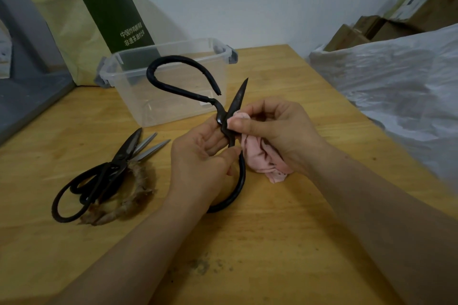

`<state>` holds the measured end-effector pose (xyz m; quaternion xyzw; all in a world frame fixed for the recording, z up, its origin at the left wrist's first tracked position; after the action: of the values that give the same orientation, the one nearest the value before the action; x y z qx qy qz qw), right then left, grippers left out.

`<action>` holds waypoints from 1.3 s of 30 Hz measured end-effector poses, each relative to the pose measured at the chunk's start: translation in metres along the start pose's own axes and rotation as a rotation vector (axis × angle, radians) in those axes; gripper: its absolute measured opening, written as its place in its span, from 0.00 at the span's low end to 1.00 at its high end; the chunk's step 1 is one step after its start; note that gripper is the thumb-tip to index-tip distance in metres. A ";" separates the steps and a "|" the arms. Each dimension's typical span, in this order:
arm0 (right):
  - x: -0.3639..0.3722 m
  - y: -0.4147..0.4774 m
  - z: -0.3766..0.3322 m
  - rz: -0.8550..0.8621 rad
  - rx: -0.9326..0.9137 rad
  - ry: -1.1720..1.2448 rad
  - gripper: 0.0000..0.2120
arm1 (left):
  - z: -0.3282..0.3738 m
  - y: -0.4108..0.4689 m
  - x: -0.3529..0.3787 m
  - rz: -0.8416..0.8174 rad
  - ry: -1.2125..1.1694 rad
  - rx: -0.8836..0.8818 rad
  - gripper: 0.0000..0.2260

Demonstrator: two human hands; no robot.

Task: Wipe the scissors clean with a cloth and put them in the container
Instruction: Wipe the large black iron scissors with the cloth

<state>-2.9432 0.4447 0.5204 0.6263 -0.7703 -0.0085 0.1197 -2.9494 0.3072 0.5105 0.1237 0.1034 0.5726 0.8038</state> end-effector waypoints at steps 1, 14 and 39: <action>0.002 0.001 0.000 0.010 -0.009 -0.016 0.07 | 0.000 0.000 0.000 0.002 0.007 0.001 0.25; -0.010 0.003 0.002 0.161 0.064 0.142 0.05 | 0.005 -0.004 0.005 0.006 0.041 0.001 0.26; -0.002 -0.011 -0.018 -0.001 0.175 0.065 0.20 | 0.027 0.015 -0.043 0.311 1.036 0.237 0.36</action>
<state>-2.9291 0.4471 0.5360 0.6346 -0.7635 0.0791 0.0896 -2.9685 0.2691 0.5418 -0.0710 0.5296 0.6551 0.5343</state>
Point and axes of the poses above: each hand's wrist, its own y-axis towards the middle knuckle, its own x-axis out of the palm, z = x × y, the point moved 3 cm from there along y, towards the middle knuckle, and after that the axes turned 1 degree about -x, right-handed, at the moved point
